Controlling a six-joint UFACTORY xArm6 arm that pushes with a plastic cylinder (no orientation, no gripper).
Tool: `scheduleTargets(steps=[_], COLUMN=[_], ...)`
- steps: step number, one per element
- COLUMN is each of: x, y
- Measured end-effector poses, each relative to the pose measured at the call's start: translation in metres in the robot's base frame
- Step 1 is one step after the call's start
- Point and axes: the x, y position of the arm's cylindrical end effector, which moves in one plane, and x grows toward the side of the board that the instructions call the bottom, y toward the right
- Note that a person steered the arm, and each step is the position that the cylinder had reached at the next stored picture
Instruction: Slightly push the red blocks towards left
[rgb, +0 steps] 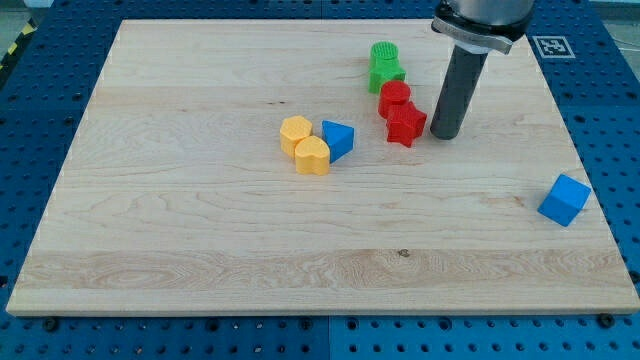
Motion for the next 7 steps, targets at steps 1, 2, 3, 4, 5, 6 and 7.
scheduleTargets(steps=[1,2,3,4,5,6,7], x=[0.0,0.0,0.0,0.0,0.0,0.0,0.014], y=[0.0,-0.004,-0.013,-0.019,-0.02,-0.018,0.005])
